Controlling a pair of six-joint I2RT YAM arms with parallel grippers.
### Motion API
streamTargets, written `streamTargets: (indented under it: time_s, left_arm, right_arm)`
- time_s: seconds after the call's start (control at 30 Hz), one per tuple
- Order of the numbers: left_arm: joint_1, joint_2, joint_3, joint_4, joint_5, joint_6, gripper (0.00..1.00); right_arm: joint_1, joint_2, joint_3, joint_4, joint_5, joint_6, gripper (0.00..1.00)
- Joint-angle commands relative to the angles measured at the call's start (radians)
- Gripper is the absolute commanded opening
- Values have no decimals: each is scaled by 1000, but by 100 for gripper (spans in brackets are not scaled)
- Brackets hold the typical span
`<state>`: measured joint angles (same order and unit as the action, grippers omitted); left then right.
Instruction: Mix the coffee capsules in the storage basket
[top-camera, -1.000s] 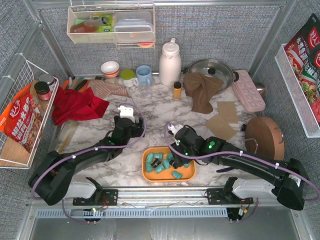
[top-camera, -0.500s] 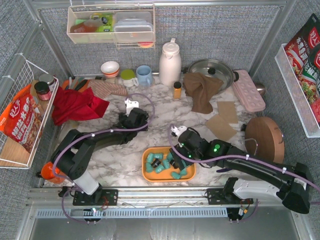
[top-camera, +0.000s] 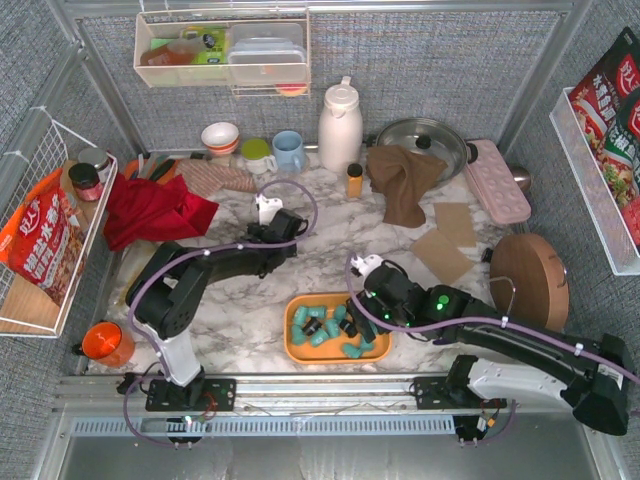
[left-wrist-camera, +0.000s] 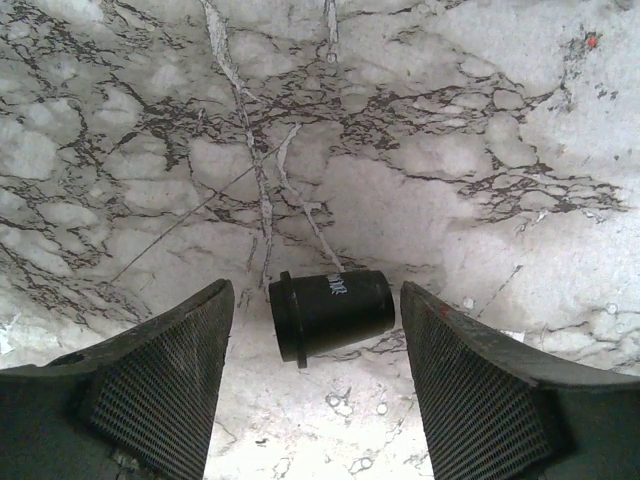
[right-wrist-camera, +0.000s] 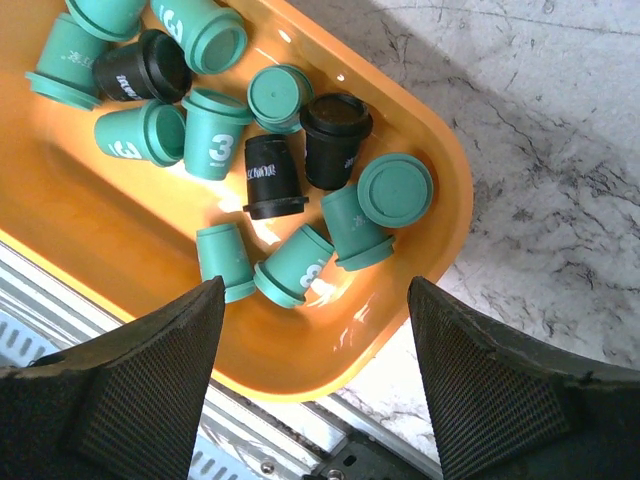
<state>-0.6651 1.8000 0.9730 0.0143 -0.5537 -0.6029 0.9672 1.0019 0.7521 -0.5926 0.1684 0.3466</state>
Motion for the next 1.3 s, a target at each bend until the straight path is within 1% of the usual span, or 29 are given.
streamTargets:
  time_s: [0.0, 0.23, 0.3, 0.4, 0.57, 0.67, 0.77, 0.83, 1.0, 1.13, 1.27]
  left_arm:
    - [-2, 18, 28, -37, 0, -37, 75]
    - [-2, 39, 32, -58, 3, -68, 69]
    - [-2, 41, 29, -55, 4, -70, 65]
    - [-2, 41, 26, -49, 7, -72, 61]
    - [-2, 37, 26, -24, 24, -50, 51]
    - [-3, 32, 24, -12, 35, -24, 50]
    - [-2, -6, 0, 28, 52, 25, 50]
    - [-2, -51, -32, 73, 75, 75, 51]
    - [-8, -207, -159, 269, 183, 237, 51]
    - [-14, -365, -319, 482, 297, 350, 52]
    - [-16, -521, -521, 725, 425, 459, 51]
  right_arm:
    - [1, -11, -6, 25, 17, 0, 78]
    - [1, -24, -14, 34, 17, -4, 78]
    - [0, -30, -17, 36, 18, -6, 78]
    - [0, -34, -20, 35, 19, -8, 79]
    - [1, -41, -25, 32, 22, -9, 79]
    - [1, -45, -25, 27, 26, -12, 79]
    - [1, -51, -22, 22, 33, -14, 79]
    - [0, -55, -15, 20, 38, -15, 79]
    - [1, -50, 23, 12, 38, -31, 79]
    - [-1, -40, 61, 11, 46, -52, 78]
    - [-1, -39, 107, 40, 40, -52, 77]
